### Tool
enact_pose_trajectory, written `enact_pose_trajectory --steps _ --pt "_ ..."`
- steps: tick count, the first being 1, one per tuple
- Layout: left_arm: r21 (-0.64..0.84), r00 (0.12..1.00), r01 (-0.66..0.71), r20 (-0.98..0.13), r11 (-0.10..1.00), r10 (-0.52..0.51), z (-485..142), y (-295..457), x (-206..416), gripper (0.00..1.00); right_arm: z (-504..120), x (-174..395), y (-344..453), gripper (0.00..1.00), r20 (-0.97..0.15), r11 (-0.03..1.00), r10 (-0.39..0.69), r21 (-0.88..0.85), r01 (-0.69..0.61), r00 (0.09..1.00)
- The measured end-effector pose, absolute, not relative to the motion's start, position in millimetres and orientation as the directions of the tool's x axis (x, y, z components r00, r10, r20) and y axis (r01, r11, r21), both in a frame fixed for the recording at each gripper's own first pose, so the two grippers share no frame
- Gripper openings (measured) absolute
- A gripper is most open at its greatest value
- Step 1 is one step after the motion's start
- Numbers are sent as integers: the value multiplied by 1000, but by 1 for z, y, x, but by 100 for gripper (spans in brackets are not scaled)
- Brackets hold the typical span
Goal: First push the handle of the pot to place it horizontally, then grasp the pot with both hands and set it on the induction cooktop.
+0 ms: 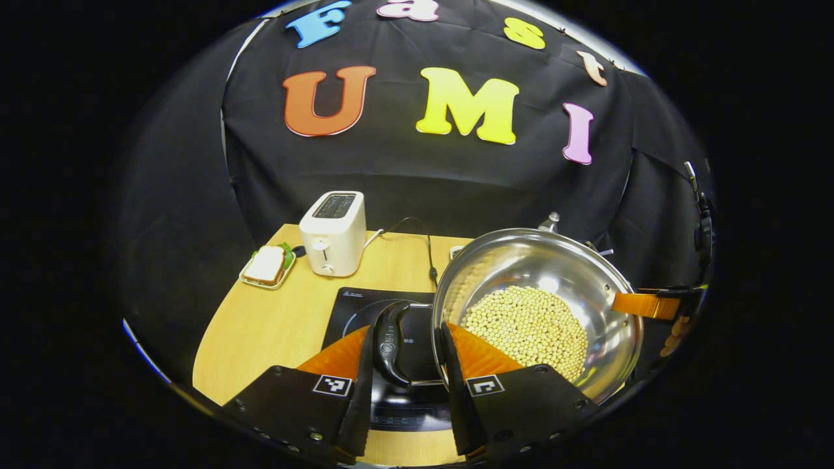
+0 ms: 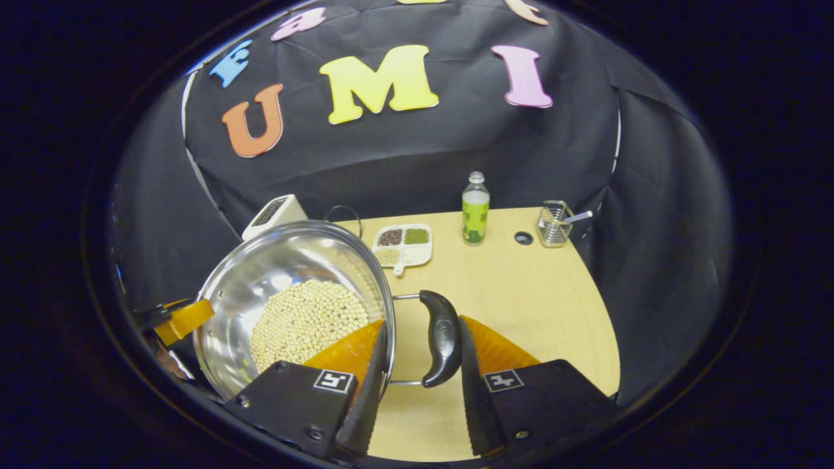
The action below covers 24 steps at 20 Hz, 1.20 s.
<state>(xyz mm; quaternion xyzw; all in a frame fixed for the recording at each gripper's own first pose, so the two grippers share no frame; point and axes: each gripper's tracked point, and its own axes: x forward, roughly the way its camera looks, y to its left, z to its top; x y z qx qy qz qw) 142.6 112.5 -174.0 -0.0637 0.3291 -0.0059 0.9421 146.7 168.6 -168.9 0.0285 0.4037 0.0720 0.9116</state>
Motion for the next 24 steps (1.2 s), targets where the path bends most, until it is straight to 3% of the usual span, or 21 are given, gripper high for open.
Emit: enact_pose_trajectory --steps 10,24 --pt "-124 770 -104 -638 987 1 -210 197 171 49 -202 189 261 58 -732 979 193 96 -182 653" --pt "-81 728 -97 -685 992 15 -296 225 204 49 -303 214 301 58 -761 972 235 175 -158 604"
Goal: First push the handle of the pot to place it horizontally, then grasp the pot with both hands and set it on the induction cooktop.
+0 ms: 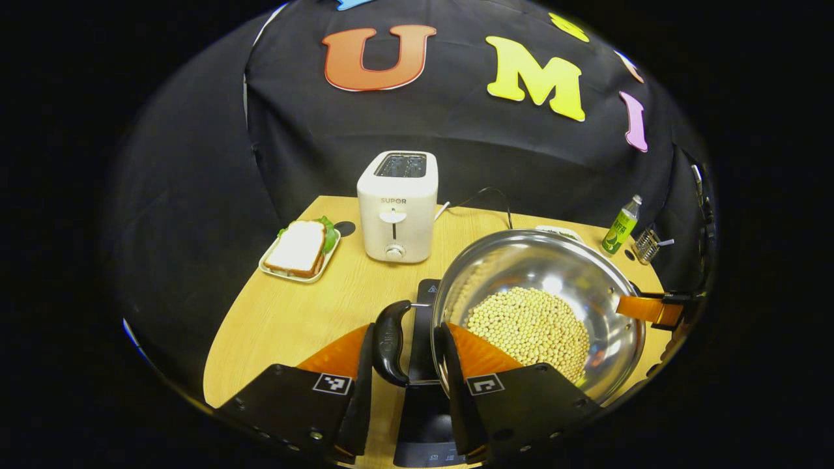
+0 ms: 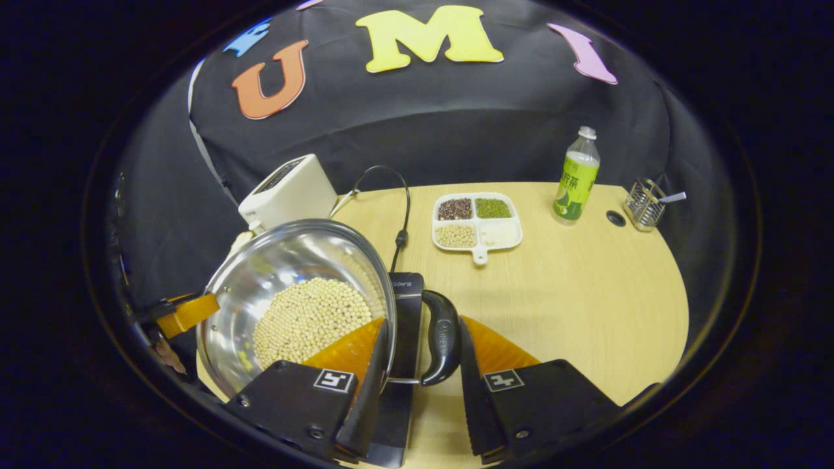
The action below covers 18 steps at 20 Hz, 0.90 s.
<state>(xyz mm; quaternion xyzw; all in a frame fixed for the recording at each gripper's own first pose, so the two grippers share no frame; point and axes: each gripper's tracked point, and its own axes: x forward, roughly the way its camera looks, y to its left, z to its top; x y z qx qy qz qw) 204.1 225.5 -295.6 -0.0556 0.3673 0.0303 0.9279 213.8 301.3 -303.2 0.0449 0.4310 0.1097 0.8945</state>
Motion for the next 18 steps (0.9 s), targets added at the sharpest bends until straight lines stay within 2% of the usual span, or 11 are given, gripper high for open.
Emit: enact_pose_trajectory --steps 3,4,6,9,10,11,12,16,18 --pt "-80 713 -67 -701 995 -9 -319 228 201 49 -317 203 304 57 -779 966 257 185 -183 572" --pt "-111 732 -76 -681 991 -20 -316 229 204 49 -314 209 306 58 -752 965 262 186 -187 605" --pt "-140 743 -68 -668 988 -43 -318 228 204 48 -317 201 304 59 -753 962 273 202 -184 599" --pt "-111 760 -63 -649 992 -24 -317 229 207 49 -317 205 303 58 -741 960 279 215 -177 611" --pt "-104 757 -59 -653 993 -24 -320 229 206 59 -316 206 303 58 -736 960 279 217 -176 617" --pt "-101 765 -52 -643 993 -26 -318 228 207 42 -317 206 303 59 -734 960 281 215 -180 618" --pt "-106 769 -50 -638 993 -29 -319 228 207 53 -317 206 302 60 -732 959 282 214 -184 620" --pt "-125 782 -57 -622 991 -34 -318 228 208 56 -317 207 303 64 -706 947 319 262 -185 632" --pt "-113 796 -57 -605 992 -23 -318 230 209 57 -315 208 306 67 -676 926 375 314 -212 634"
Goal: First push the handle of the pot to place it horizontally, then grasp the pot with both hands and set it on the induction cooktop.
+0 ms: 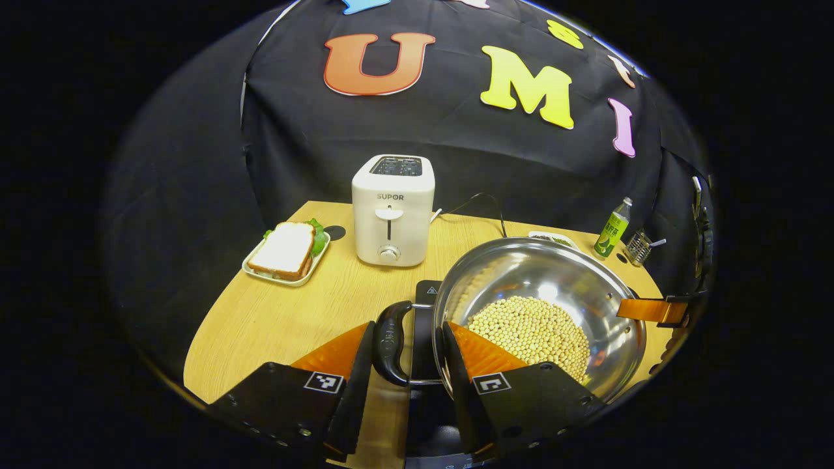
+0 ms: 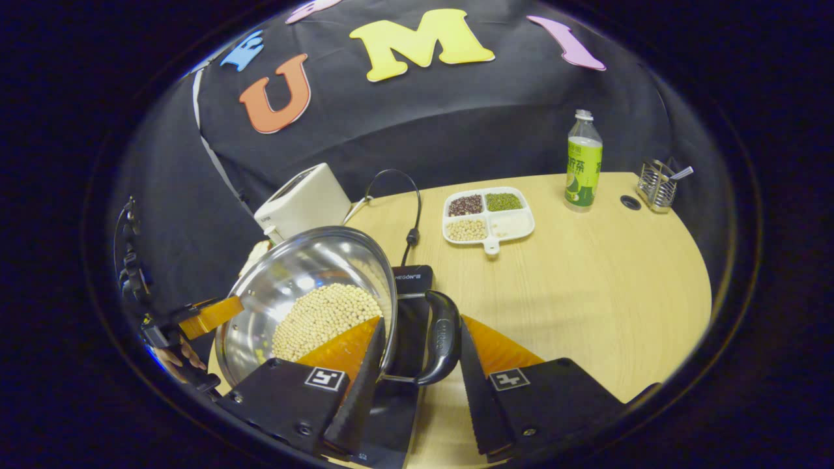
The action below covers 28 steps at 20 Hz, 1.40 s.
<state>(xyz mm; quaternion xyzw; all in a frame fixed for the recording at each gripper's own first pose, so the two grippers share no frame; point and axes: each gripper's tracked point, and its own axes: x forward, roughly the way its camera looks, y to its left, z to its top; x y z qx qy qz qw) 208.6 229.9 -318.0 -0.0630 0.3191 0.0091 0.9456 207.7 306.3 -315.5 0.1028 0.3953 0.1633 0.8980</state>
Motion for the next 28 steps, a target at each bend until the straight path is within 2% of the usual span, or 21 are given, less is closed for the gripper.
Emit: enact_pose_trajectory --steps 1,4,5,7,8,14,20,23,25,28 --pt "-106 803 -59 -596 993 -16 -318 231 211 58 -318 207 306 68 -669 917 392 338 -212 631" --pt "-44 817 -94 -574 995 52 -315 243 210 68 -315 212 296 83 -630 903 414 376 -207 657" --pt "-23 827 -106 -557 994 75 -311 247 211 82 -310 216 291 86 -609 904 408 374 -207 681" --pt "6 837 -138 -533 990 120 -303 252 208 95 -301 219 281 94 -575 908 400 353 -224 714" --pt "22 845 -154 -515 988 143 -297 254 207 97 -295 219 277 97 -554 906 403 355 -232 728" --pt "81 875 -180 -442 980 197 -255 246 186 97 -264 201 242 96 -489 916 372 330 -227 789" --pt "16 935 -140 -328 990 137 -191 203 148 97 -206 161 192 96 -381 948 303 212 -236 873" --pt "26 963 -69 -260 997 73 -148 174 134 98 -174 134 164 96 -321 957 274 188 -222 907" --pt "48 956 -97 -274 994 106 -135 167 118 97 -156 117 139 96 -299 964 245 175 -199 922" --pt "91 961 -132 -231 987 150 -101 156 104 97 -124 99 100 95 -252 973 200 165 -161 947"
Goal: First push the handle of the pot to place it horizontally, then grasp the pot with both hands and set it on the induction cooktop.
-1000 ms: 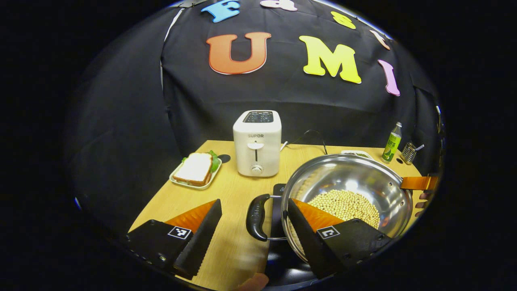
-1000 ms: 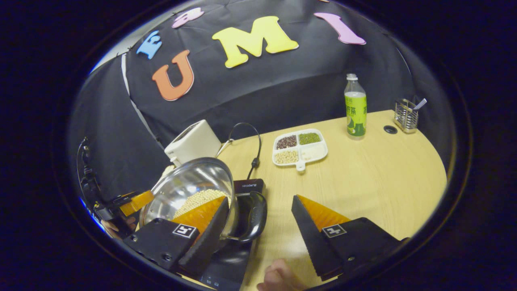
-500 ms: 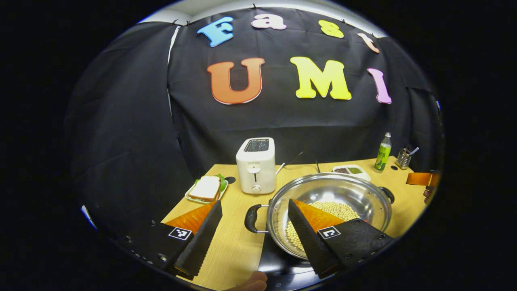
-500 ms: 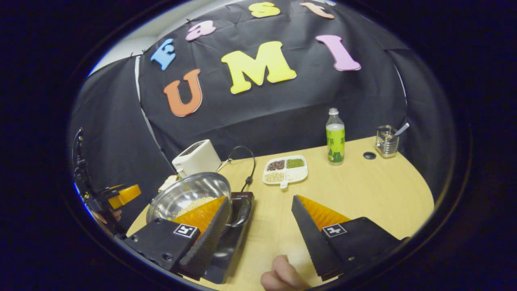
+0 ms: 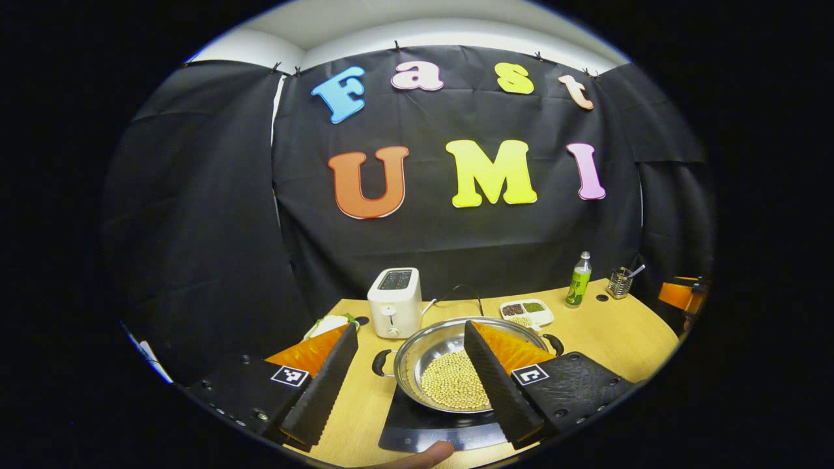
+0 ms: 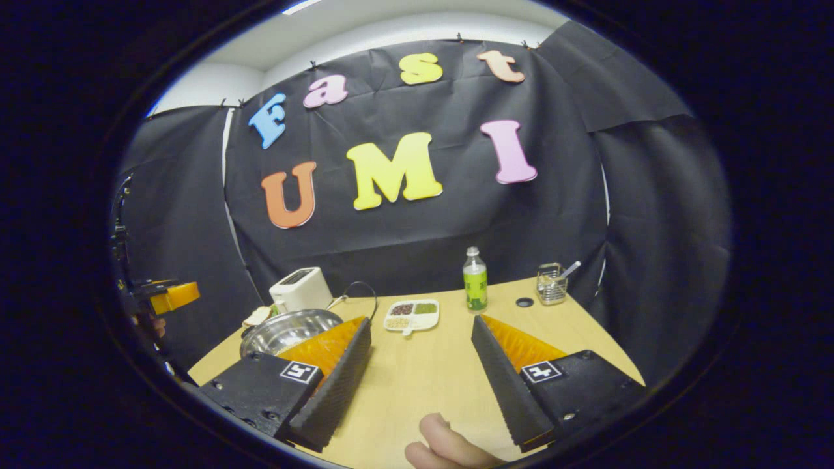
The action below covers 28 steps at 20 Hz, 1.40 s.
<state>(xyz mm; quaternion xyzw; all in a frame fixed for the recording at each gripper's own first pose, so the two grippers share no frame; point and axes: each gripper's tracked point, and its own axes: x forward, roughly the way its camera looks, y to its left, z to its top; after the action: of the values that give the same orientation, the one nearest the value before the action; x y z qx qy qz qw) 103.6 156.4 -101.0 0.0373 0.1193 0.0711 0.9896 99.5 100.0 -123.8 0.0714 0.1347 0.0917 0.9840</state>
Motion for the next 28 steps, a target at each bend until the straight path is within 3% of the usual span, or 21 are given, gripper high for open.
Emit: enact_pose_trajectory --steps 10,19,28 --pt "-47 996 -71 -65 996 68 -21 65 29 97 -30 18 -2 98 -69 992 68 108 -61 995" --pt "-25 998 -38 -42 999 37 -43 7 -42 96 -25 -73 0 98 7 999 49 3 -49 999" --pt "-20 999 -22 -33 1000 21 -45 15 -55 96 -16 -91 -19 96 95 999 -29 24 27 995"
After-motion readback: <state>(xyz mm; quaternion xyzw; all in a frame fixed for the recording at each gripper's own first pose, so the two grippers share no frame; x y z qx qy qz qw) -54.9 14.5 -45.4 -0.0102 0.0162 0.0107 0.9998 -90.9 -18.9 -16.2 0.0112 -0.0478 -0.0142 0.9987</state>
